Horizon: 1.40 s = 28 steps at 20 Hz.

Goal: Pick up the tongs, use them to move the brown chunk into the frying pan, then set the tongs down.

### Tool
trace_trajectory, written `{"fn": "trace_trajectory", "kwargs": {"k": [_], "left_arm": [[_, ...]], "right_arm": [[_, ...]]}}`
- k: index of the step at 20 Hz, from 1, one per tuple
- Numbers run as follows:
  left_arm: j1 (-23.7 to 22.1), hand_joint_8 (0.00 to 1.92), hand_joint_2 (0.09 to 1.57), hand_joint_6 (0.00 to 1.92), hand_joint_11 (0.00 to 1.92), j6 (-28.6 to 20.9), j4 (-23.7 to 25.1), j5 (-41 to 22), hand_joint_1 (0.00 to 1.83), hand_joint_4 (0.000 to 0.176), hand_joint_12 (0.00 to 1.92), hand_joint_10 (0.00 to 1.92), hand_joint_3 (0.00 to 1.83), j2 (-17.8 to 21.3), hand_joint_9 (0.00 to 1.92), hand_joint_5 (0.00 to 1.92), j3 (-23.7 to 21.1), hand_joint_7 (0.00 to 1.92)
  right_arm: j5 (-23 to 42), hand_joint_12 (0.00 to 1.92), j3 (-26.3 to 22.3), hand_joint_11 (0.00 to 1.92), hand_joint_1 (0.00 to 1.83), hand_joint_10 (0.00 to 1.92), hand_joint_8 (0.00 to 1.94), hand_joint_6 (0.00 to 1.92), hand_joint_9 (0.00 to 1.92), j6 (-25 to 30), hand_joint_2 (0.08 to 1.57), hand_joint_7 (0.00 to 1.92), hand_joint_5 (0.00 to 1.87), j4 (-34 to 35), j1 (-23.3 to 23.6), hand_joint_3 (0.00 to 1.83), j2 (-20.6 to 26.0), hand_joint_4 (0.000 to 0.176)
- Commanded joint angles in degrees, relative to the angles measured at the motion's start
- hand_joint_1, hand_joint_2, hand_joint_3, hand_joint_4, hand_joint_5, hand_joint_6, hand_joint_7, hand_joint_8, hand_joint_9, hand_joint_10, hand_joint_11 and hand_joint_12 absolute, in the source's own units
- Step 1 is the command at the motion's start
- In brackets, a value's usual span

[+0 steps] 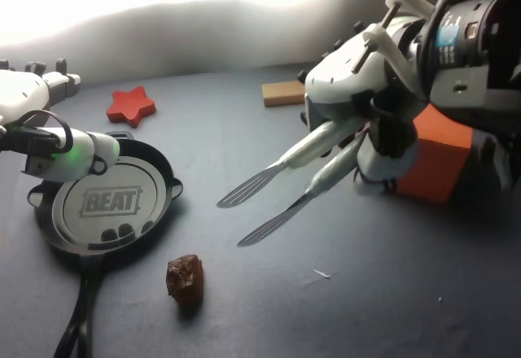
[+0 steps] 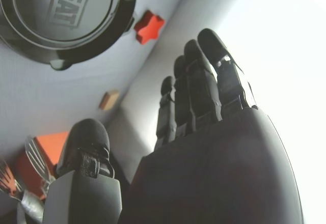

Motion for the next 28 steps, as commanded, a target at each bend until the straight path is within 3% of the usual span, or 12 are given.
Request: {"fn": "trace_trajectory", "kwargs": {"k": [1,5,8,9,10,15,20,28], "left_arm": [[-0.6,0.00,1.31,0.00,0.00,0.1,4.3,-2.7,0.10,0.062,0.87,0.00,0.00,0.4,0.25,0.07,0.3,0.18],[-0.4,0.00,1.30,0.00,0.00,0.1,4.3,-3.0,0.12,0.059,0.91,0.01,0.00,0.4,0.27,0.08,0.7,0.19],[-0.4,0.01,1.30,0.01,0.00,0.1,4.3,-3.4,0.13,0.051,0.91,0.00,0.00,0.4,0.27,0.09,0.9,0.20],[-0.4,0.00,1.30,0.01,0.00,0.1,4.3,-3.5,0.11,0.053,0.92,0.00,0.00,0.4,0.26,0.09,0.9,0.20],[-0.4,0.00,1.31,0.00,0.00,0.1,4.7,-3.6,0.09,0.061,0.97,0.00,0.00,0.4,0.26,0.08,0.9,0.20],[-0.5,0.00,1.30,0.01,0.00,0.0,4.8,-3.6,0.12,0.058,1.02,0.00,0.00,0.4,0.27,0.11,1.0,0.21],[-0.3,0.00,1.31,0.00,0.00,0.0,4.8,-3.6,0.13,0.052,0.98,0.00,0.00,0.3,0.25,0.10,1.0,0.20],[0.0,0.00,1.31,0.00,0.00,-1.5,5.3,-3.6,0.15,0.055,0.95,0.00,0.00,0.3,0.26,0.11,1.7,0.20]], "right_arm": [[2.3,1.48,-0.3,0.27,1.11,0.54,0.00,0.05,0.62,1.0,1.11,0.87,0.79,-2.6,1.1,0.04,0.2,0.000],[-2.0,1.52,-3.0,0.23,1.09,0.56,0.00,0.05,0.61,5.9,1.12,0.86,0.78,-2.7,1.6,0.04,-0.1,0.000],[-5.7,1.54,-5.5,0.21,1.09,0.58,0.00,0.05,0.59,13.6,1.12,0.86,0.79,-8.0,1.1,0.03,-0.3,0.000],[-6.8,1.56,-6.0,0.19,1.09,0.62,0.00,0.06,0.56,17.0,1.12,0.86,0.78,-9.9,0.7,0.03,-0.6,0.000],[-12.8,1.58,-7.6,0.15,1.08,0.68,0.00,0.07,0.52,29.5,1.12,0.83,0.75,-18.2,-0.8,0.02,-1.7,0.000],[-16.6,1.58,-7.8,0.17,1.08,0.68,0.01,0.08,0.53,34.0,1.12,0.84,0.77,-18.9,-1.5,0.02,-3.6,0.000],[-17.2,1.55,-8.4,0.19,1.10,0.67,0.01,0.10,0.53,33.6,1.14,0.85,0.77,-15.1,-1.9,0.02,-4.4,0.000],[-18.8,1.53,-8.7,0.20,1.04,0.62,0.01,0.10,0.56,36.5,1.15,0.85,0.75,-17.5,-2.9,0.02,-8.1,0.000]]}}
